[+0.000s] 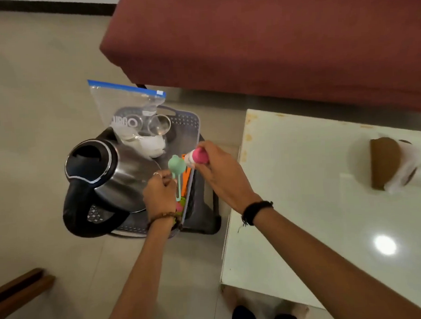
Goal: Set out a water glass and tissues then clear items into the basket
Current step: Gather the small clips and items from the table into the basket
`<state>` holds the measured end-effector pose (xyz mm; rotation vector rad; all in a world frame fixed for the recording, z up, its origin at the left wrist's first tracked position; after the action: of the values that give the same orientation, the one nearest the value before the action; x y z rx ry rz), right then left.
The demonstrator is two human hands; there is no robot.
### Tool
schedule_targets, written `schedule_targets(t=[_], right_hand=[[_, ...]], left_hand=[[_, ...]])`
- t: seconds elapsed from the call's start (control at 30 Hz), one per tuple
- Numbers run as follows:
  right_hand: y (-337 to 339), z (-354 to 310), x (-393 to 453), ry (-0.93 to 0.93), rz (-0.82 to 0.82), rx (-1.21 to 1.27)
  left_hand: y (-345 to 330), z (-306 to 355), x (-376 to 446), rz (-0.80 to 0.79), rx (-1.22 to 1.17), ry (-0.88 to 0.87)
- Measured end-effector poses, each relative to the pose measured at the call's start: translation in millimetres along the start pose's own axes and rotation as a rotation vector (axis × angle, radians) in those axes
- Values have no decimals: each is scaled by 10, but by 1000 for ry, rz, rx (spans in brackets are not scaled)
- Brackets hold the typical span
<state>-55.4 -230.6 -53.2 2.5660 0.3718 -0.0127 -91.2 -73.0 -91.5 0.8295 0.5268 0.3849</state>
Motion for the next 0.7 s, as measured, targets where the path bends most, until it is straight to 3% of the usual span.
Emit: schedule_targets(t=[0.17,0.37,0.7], right_hand=[[-352,78,487,43,-85,-216],[-606,128,922,157,-40,-625],[-753,248,1247,113,-17,-844]], left_hand=[[-292,160,273,-51,334,-169],[-519,54,602,-121,267,-102],[-771,61,759,-185,628,-220]])
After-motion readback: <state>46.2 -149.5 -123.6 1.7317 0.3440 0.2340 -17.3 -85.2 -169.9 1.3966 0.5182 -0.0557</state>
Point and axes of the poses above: each hand's wrist, its own x-axis towards the middle knuckle, its own y-axis out of the back of the hand, z = x × y, the point moved 8 cm from there along x, towards the middle knuckle, and after that the axes turned 6 degrees about x, right-handed, at the moved point
